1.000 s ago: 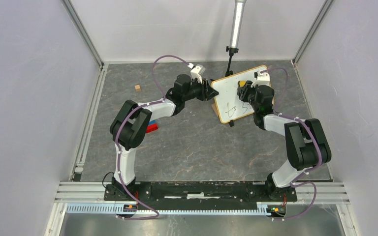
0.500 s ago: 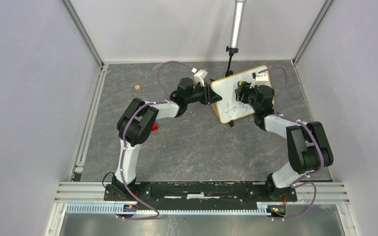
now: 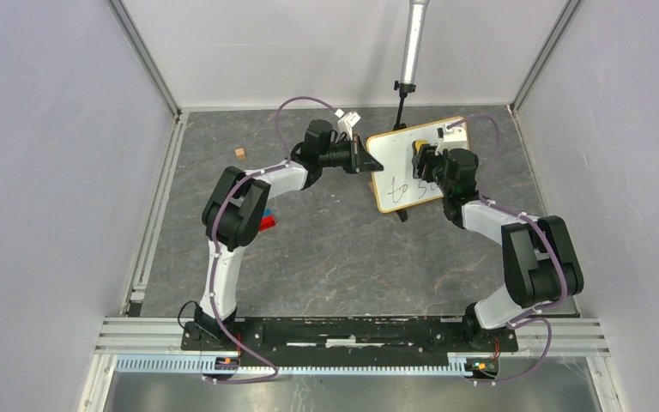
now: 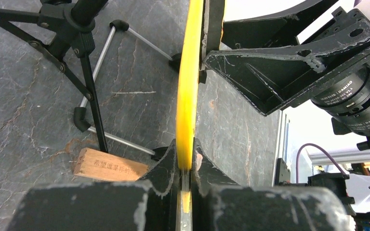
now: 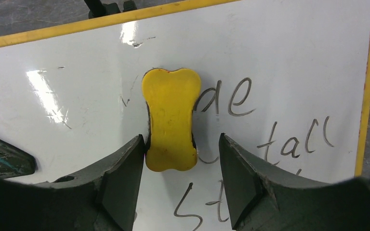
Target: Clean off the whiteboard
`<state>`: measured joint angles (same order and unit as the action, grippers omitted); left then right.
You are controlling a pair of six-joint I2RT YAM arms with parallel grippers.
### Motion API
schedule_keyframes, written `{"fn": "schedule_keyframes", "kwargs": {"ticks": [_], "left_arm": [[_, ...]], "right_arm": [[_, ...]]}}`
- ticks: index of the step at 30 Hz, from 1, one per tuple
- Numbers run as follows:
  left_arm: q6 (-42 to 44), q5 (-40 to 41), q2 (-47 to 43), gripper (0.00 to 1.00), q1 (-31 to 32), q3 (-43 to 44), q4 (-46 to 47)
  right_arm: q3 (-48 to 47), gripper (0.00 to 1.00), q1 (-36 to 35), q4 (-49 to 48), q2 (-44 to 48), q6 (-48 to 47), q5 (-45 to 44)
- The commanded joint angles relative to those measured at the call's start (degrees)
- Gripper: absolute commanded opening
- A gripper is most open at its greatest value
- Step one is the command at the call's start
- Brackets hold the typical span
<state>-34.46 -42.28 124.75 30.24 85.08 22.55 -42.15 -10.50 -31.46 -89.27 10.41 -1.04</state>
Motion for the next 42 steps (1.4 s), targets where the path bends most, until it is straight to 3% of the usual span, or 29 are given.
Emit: {"fn": "schedule_keyframes", "kwargs": {"ticks": [1,10,20,29,35,38,42], "left_arm": [[1.1,-4.5,1.3,0.02,-0.8,-1.4,-4.9],[-2.5,4.8,-1.5,0.02,0.4,-10.7,8.2],[1.0,7.7,0.0,0.02,0.5,-7.8,-1.0],[3.9,5.6,0.1,0.02,0.5,-5.6,-5.9],[4.2,5.6,-0.1,0.02,0.5,-5.5,-6.4],[4.6,5.7,-0.3,0.02,0.5,-5.4,-6.6],[5.0,6.0,-0.4,0.02,0.5,-5.3,-7.1]], "right_arm": [[-2.5,0.65,-0.3,-0.9,0.7,-0.7,-0.5],[-3.2,0.69,-0.6,-1.4,0.5,0.8,-0.2],[-7.1,0.56,-1.8,-1.2,-2.8,-0.6,-0.8],[-10.5,0.52,-6.3,-0.5,-6.3,-4.1,-1.5],[-11.0,0.40,-8.4,-1.2,-7.0,-3.6,-1.7],[-10.4,0.56,-8.3,-1.0,-5.8,-3.8,-2.7],[-9.2,0.68,-6.8,3.5,-0.3,-3.9,-5.8]]}}
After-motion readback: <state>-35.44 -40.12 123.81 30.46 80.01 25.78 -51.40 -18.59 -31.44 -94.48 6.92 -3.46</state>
